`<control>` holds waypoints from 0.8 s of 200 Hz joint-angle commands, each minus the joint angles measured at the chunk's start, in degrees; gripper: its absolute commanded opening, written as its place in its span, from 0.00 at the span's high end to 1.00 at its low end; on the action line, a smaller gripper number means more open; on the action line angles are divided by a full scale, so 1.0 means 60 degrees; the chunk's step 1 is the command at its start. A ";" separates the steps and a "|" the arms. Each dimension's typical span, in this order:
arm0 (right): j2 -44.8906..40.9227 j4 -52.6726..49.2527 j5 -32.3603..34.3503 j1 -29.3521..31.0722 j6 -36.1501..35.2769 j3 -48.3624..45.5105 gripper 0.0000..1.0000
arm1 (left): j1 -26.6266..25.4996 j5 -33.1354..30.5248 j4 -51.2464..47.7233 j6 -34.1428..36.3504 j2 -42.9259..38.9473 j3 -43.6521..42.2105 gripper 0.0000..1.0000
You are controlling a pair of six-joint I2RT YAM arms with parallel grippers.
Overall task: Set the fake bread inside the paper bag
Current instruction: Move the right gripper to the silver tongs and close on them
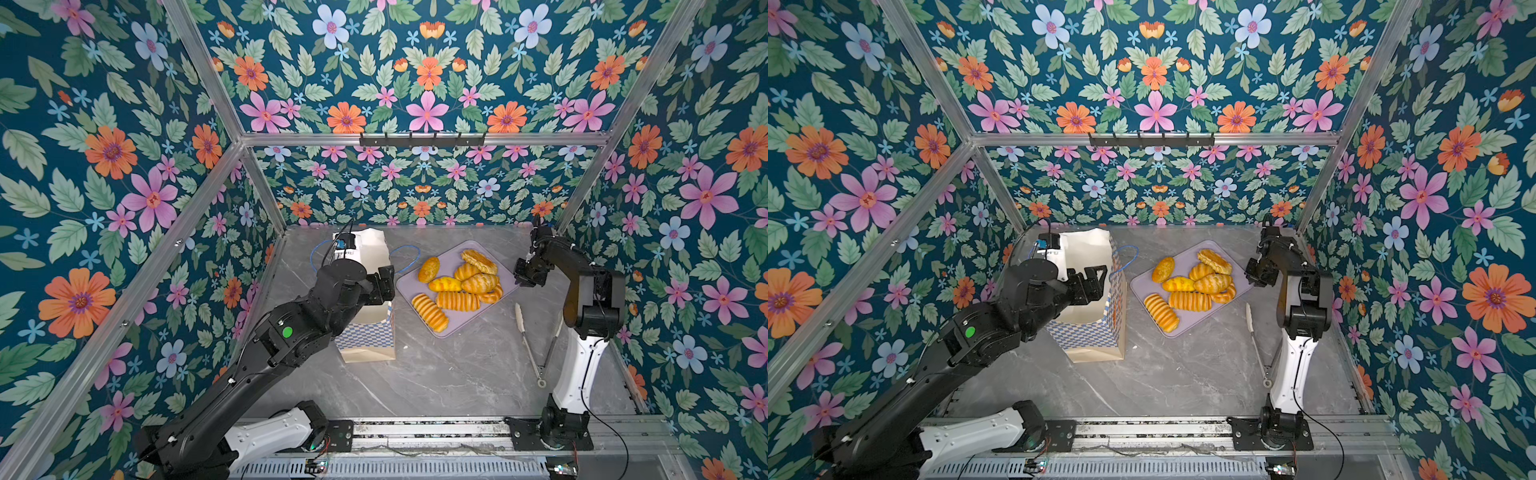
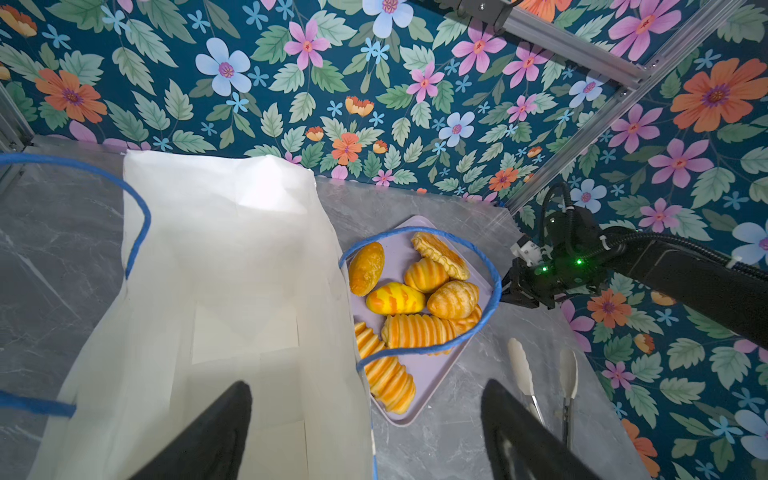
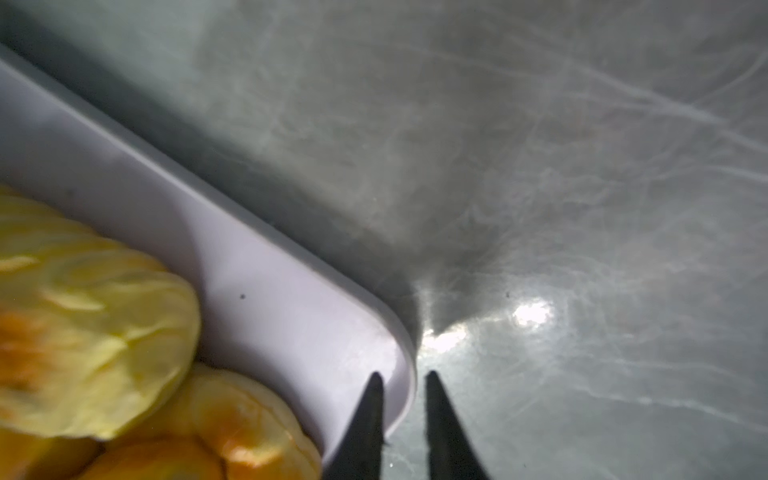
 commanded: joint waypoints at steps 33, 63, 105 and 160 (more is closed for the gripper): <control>-0.0913 -0.0424 0.0275 0.0028 0.0428 0.0316 0.58 | 0.0012 -0.0543 -0.0304 0.0141 -0.0256 0.0198 0.02; -0.2220 -0.0494 0.0330 0.0025 0.0826 -0.0368 0.50 | 0.0019 -0.1071 -0.0739 0.0500 -0.0376 0.0552 0.00; -0.5598 -0.0209 -0.0169 0.0031 0.1302 -0.2916 0.29 | 0.0054 -0.1472 -0.0883 0.1033 -0.0586 0.0741 0.00; -0.9249 -0.0757 -0.0564 0.0022 0.2363 -0.6483 0.22 | 0.0084 0.0113 0.0213 0.1298 0.0144 0.0448 0.01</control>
